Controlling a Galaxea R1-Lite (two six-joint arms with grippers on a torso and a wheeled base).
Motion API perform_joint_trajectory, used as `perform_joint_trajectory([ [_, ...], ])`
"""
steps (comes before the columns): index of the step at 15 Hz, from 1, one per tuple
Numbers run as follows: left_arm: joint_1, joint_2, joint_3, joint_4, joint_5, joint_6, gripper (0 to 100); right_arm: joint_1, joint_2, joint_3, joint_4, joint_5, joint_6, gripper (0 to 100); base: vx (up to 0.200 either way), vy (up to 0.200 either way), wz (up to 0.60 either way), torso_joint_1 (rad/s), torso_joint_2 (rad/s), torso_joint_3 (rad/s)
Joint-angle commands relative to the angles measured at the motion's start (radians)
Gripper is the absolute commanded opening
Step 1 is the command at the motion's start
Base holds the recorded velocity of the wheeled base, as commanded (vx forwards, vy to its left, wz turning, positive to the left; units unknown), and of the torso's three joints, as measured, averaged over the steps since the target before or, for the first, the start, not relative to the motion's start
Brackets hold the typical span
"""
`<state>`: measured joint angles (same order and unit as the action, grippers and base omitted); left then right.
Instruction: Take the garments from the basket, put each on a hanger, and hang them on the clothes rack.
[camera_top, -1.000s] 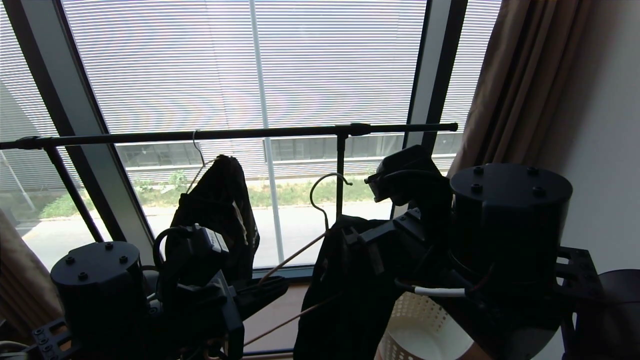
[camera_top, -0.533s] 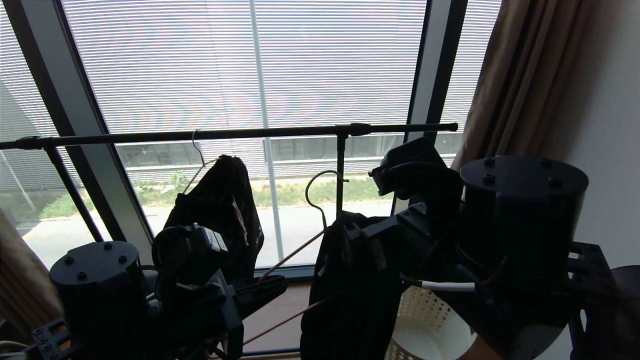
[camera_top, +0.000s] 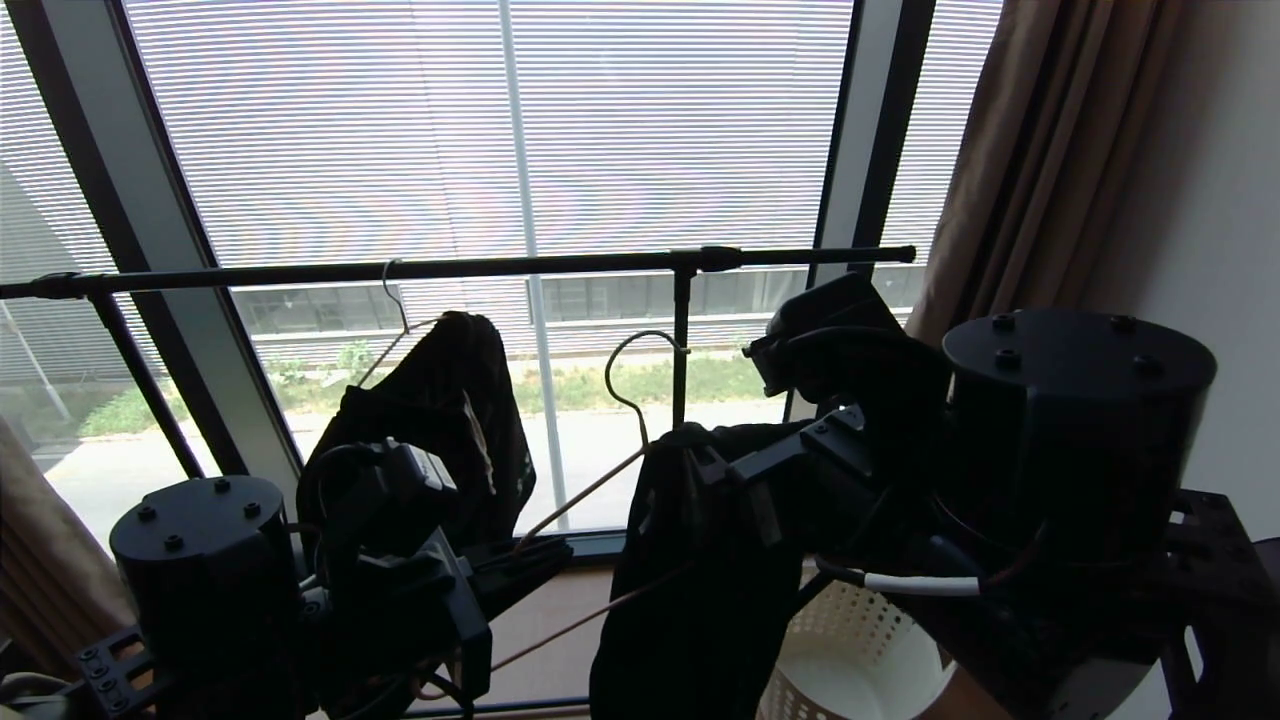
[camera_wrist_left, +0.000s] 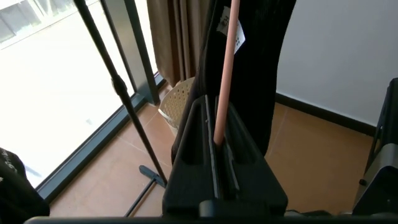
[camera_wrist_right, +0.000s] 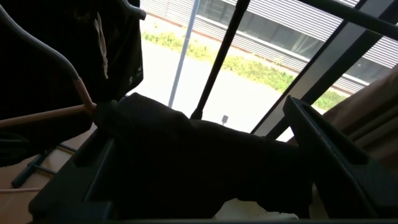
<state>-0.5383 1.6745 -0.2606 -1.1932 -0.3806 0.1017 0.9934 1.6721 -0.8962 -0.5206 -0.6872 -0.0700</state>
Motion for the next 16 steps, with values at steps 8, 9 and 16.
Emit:
perform_joint_trajectory([
  [8, 0.001, 0.002, -0.005, -0.014, 0.012, -0.023, 0, 0.007, -0.031, 0.060, -0.001, 0.021, -0.016, 100, 0.000, 0.000, 0.00, 0.000, 0.00, 0.000],
  [9, 0.003, -0.010, -0.002, -0.019, 0.008, -0.034, 0, 0.007, -0.066, 0.095, -0.007, 0.080, -0.042, 100, 0.000, 0.000, 0.00, 0.000, 0.00, 0.000],
  [16, 0.063, -0.048, 0.043, -0.022, -0.101, -0.005, 0, -0.234, -0.256, 0.125, 0.194, 0.456, -0.223, 100, 0.000, 0.000, 0.00, 0.000, 0.00, 0.000],
])
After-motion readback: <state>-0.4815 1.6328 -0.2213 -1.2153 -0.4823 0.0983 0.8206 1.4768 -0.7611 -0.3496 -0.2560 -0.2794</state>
